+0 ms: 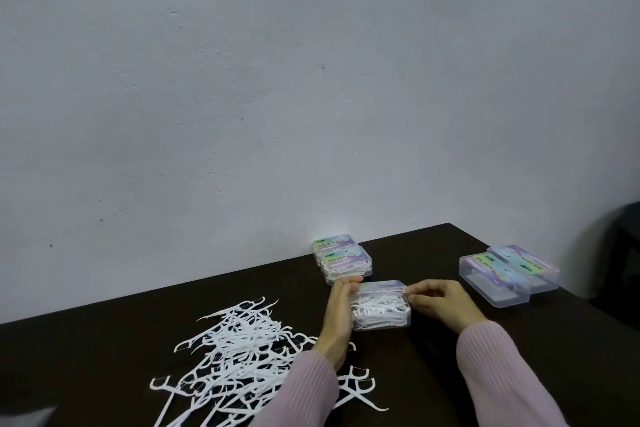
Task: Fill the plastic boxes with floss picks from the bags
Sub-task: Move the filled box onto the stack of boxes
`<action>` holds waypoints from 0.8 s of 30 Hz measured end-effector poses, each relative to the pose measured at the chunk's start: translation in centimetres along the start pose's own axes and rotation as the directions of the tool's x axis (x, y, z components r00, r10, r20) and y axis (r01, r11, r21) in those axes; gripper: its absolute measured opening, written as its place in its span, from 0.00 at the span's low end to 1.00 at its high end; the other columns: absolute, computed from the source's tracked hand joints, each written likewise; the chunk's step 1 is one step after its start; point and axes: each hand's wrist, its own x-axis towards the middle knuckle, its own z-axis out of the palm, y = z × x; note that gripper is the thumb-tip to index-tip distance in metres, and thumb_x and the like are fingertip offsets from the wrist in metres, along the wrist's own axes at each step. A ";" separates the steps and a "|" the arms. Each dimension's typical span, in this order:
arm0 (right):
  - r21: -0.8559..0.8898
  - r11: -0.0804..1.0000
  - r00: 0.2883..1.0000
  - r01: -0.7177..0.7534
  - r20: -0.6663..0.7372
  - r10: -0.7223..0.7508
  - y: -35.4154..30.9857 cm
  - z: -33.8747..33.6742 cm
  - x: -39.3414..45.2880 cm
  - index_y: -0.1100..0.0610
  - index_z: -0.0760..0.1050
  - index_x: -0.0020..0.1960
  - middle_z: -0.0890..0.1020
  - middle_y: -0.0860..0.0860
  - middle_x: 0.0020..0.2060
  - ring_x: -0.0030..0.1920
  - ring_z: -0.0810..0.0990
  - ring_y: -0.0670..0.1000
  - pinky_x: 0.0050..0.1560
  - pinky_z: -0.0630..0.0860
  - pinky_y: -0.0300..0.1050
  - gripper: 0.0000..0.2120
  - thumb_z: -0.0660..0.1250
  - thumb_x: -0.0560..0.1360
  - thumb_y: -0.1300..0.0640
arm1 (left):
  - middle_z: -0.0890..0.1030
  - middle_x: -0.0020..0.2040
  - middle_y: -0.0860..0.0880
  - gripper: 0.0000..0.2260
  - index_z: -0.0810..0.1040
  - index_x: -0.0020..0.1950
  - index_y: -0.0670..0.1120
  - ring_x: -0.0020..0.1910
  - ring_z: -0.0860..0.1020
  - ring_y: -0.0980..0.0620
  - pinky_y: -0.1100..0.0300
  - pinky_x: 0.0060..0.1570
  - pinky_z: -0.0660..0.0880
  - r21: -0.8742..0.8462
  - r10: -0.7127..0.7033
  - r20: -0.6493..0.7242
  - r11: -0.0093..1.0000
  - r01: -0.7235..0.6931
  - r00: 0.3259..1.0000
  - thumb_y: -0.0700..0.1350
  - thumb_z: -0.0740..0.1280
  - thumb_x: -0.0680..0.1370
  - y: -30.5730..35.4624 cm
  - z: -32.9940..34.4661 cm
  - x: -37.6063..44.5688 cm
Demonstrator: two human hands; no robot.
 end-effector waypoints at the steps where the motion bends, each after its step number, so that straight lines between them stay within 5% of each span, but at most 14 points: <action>1: 0.043 0.999 1.000 -0.017 -0.006 0.017 -0.1 0.0 0.1 0.57 0.78 0.45 0.80 0.53 0.49 0.53 0.78 0.51 0.60 0.74 0.51 0.06 0.66 0.72 0.66 | 0.77 0.55 0.42 0.09 0.74 0.56 0.46 0.50 0.79 0.46 0.58 0.44 0.77 0.004 0.003 -0.002 1.000 -0.003 1.000 0.40 0.56 0.80 0.0 0.0 -0.1; 5: 0.294 0.952 0.997 -0.080 0.028 0.075 -0.4 0.1 0.1 0.59 0.75 0.49 0.79 0.57 0.51 0.52 0.78 0.54 0.52 0.77 0.48 0.06 0.66 0.73 0.66 | 0.76 0.54 0.42 0.12 0.70 0.60 0.46 0.46 0.80 0.48 0.60 0.39 0.78 0.028 0.024 0.009 0.999 -0.024 1.000 0.36 0.53 0.80 0.2 0.0 -0.2; 9: 0.095 0.995 0.998 -0.032 0.058 0.027 -0.3 0.2 0.1 0.54 0.75 0.49 0.79 0.52 0.50 0.54 0.77 0.52 0.56 0.76 0.49 0.09 0.70 0.70 0.63 | 0.74 0.53 0.45 0.16 0.67 0.64 0.47 0.46 0.79 0.51 0.65 0.36 0.76 0.107 0.038 0.031 0.993 -0.041 0.999 0.34 0.52 0.80 0.1 0.1 -0.3; 15: 0.034 0.999 0.999 -0.009 0.051 0.007 -0.1 0.1 0.0 0.52 0.75 0.48 0.80 0.51 0.50 0.55 0.77 0.51 0.62 0.73 0.53 0.09 0.70 0.70 0.62 | 0.75 0.54 0.45 0.15 0.66 0.65 0.49 0.46 0.79 0.52 0.65 0.37 0.77 0.171 0.007 0.035 0.985 -0.013 0.999 0.35 0.51 0.81 0.3 0.1 -0.2; 20: -0.006 1.000 1.000 -0.027 -0.004 0.027 -0.2 0.5 0.1 0.56 0.76 0.47 0.80 0.53 0.46 0.47 0.79 0.49 0.45 0.77 0.40 0.07 0.71 0.70 0.60 | 0.72 0.61 0.46 0.14 0.67 0.61 0.50 0.50 0.78 0.53 0.64 0.40 0.78 0.258 0.088 -0.059 0.964 -0.070 0.994 0.37 0.63 0.78 0.4 -0.5 0.3; 24: -0.032 0.999 0.998 -0.038 -0.059 0.036 -0.2 0.6 0.1 0.59 0.76 0.46 0.81 0.55 0.40 0.37 0.80 0.49 0.37 0.77 0.37 0.07 0.71 0.71 0.59 | 0.77 0.51 0.47 0.13 0.74 0.54 0.47 0.45 0.79 0.54 0.65 0.38 0.78 0.361 0.175 -0.189 0.927 -0.097 0.966 0.44 0.73 0.73 0.8 -1.4 0.7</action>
